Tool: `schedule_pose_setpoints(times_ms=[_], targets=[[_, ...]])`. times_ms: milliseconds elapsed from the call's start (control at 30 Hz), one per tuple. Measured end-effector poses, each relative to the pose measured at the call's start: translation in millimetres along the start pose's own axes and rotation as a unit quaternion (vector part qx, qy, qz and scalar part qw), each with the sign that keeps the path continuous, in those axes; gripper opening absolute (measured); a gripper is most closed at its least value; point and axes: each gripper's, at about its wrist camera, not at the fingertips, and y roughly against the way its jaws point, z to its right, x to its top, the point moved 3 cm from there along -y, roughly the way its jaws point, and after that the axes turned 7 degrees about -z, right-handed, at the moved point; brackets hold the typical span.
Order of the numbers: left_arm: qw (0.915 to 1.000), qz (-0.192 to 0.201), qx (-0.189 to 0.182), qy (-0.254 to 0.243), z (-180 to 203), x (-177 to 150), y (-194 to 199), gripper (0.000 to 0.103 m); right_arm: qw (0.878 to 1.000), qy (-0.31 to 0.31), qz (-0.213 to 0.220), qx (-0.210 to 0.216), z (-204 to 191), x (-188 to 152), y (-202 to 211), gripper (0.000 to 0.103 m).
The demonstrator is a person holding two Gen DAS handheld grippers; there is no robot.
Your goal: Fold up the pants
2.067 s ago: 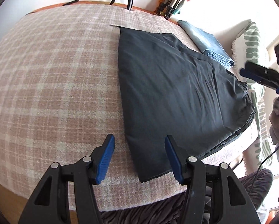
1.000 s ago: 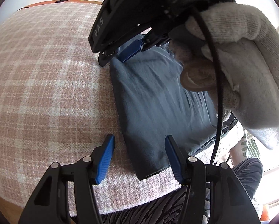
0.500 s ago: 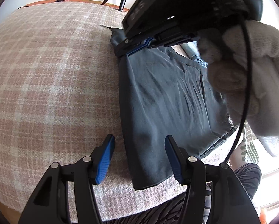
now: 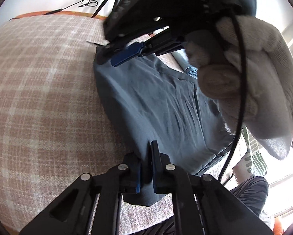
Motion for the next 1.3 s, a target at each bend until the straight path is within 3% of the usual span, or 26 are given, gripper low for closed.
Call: schedule_pose_setpoints(times_ms=[100, 233, 267, 300, 400, 700, 1300], targets=[[1.0000, 0.003, -0.002, -0.003, 3.1, 0.8, 1.2, 0.005, 1.000, 0.005, -0.013, -0.004, -6.3, 6.4, -6.5, 0.047], [0.9999, 0.005, 0.001, -0.012, 14.0, 2.0, -0.3, 0.005, 0.998, 0.016, -0.028, -0.062, -5.8, 12.6, -23.6, 0.047], [0.9999, 0.005, 0.000, -0.013, 12.2, 2.3, 2.0, 0.005, 0.997, 0.014, -0.030, -0.064, -4.2, 12.4, -26.9, 0.034], [0.9999, 0.004, 0.000, -0.014, 15.9, 3.0, -0.2, 0.005, 0.997, 0.011, -0.034, -0.062, -1.7, 11.3, -29.8, 0.012], [0.9998, 0.001, 0.003, -0.019, 21.6, 1.2, 0.3, 0.005, 0.999, 0.001, -0.021, -0.037, 5.6, 6.7, -25.0, 0.007], [0.9985, -0.011, 0.007, -0.053, 56.7, 3.6, -9.7, 0.005, 0.997, -0.039, 0.055, 0.023, 51.7, -17.5, 38.8, 0.005], [0.9896, -0.020, -0.033, -0.138, 159.6, 14.5, -35.8, 0.005, 0.978, -0.127, 0.147, 0.070, 172.5, -79.7, 114.3, 0.004]])
